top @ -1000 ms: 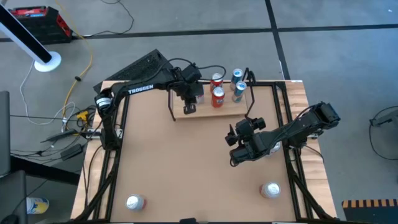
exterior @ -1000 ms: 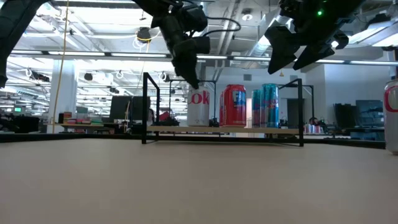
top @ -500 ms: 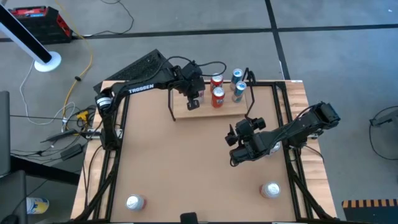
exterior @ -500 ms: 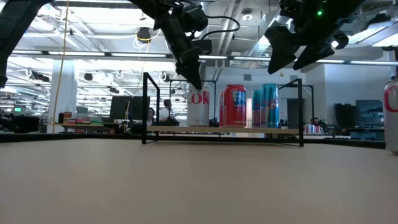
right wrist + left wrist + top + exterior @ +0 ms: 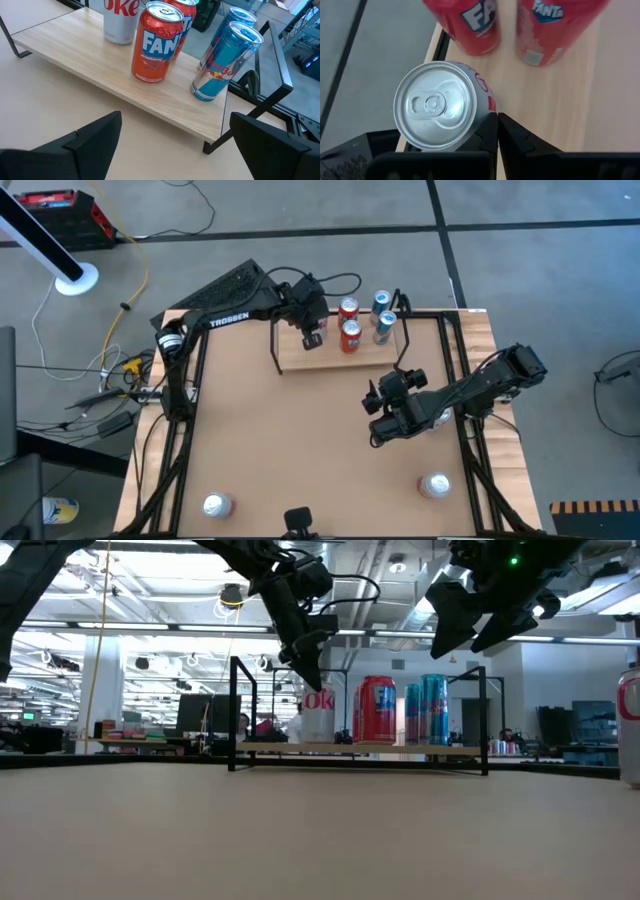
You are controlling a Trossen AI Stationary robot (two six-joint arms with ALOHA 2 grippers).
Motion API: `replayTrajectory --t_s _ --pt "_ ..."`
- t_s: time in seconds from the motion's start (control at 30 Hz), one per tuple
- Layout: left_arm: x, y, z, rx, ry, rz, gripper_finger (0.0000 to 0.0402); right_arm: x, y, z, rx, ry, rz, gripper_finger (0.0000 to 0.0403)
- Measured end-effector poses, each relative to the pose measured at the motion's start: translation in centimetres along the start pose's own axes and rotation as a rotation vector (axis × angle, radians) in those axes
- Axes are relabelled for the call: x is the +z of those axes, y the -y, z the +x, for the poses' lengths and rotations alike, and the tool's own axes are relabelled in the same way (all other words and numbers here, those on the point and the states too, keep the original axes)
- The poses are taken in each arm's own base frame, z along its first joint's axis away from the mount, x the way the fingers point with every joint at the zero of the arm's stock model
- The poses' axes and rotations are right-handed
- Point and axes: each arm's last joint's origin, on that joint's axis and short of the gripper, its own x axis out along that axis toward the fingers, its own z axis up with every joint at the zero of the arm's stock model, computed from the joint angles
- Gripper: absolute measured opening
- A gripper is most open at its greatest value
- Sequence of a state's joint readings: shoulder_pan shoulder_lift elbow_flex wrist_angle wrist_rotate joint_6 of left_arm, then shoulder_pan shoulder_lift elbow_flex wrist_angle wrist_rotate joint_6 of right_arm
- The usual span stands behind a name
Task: Place canned beverage on shelf
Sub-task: Put the left silver soda can on the shelf
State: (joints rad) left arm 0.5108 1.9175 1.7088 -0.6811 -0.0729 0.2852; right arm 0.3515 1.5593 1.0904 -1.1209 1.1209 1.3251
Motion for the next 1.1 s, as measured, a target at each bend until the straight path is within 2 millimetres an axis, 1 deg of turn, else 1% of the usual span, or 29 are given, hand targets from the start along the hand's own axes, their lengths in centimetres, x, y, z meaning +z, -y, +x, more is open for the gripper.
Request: replayTrajectory --t_s 0.1,1.1 --pt "-0.06 -0.25 0.02 0.004 0.0 -0.006 0.0 0.0 0.0 0.0 0.0 0.002 0.0 0.0395" --pt "0.18 -0.54 -0.02 0.043 0.021 -0.013 0.0 0.01 0.0 0.0 0.0 0.002 0.0 0.0395"
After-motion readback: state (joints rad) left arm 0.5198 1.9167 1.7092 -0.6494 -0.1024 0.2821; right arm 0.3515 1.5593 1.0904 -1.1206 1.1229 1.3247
